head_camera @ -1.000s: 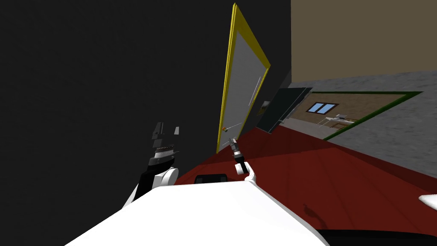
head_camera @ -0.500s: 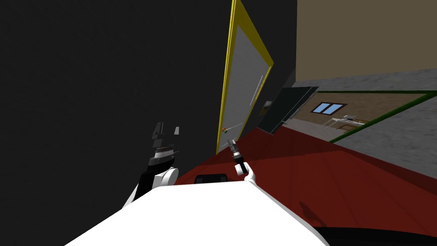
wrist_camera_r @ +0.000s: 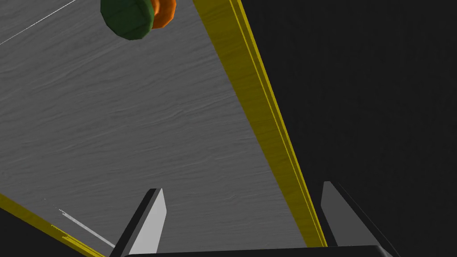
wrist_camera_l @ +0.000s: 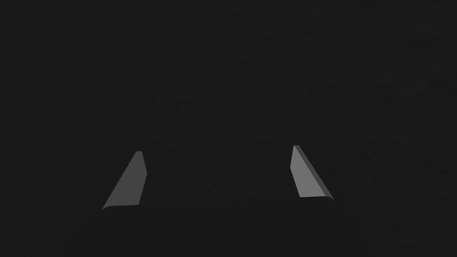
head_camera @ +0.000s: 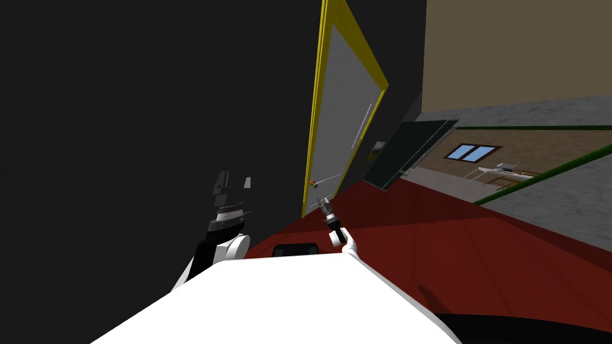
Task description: Pull the door open
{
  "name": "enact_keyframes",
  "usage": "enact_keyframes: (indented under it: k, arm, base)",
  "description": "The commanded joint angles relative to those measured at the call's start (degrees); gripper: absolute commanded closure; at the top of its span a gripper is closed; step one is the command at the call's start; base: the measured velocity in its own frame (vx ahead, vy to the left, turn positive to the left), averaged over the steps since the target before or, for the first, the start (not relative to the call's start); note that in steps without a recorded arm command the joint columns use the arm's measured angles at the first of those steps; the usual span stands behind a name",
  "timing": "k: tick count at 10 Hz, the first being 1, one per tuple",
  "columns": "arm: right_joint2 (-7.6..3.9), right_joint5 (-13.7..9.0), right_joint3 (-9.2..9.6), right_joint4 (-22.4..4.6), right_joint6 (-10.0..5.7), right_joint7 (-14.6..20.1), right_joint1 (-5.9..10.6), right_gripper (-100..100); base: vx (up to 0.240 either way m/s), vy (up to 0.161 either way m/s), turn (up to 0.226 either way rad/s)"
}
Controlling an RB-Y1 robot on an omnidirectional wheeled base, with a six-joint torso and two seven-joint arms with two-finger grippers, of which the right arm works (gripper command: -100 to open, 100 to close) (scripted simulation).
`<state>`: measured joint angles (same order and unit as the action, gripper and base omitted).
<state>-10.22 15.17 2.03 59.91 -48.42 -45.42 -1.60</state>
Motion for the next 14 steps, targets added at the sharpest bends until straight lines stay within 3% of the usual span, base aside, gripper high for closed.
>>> enact_keyframes:
  k: [1, 2, 7, 8, 14]
  arm:
    - [-0.29, 0.5, 0.03, -2.6, -0.76, -1.4, 1.12, -100]
    - [-0.29, 0.5, 0.03, -2.6, -0.76, -1.4, 1.12, -100]
    - [-1.06, 2.6, 0.44, -10.4, -3.03, -6.7, 4.08, -100]
    - [-1.06, 2.6, 0.44, -10.6, -3.03, -6.7, 4.08, -100]
    - [-1.78, 4.6, 0.84, -18.4, -5.27, -11.9, 7.0, -100]
  base:
    - [0.05, -0.054, 0.04]
    - [0.033, -0.039, 0.02]
    - [0.06, -0.073, 0.053]
    - [0.052, -0.049, 0.02]
    - [0.058, -0.063, 0.043]
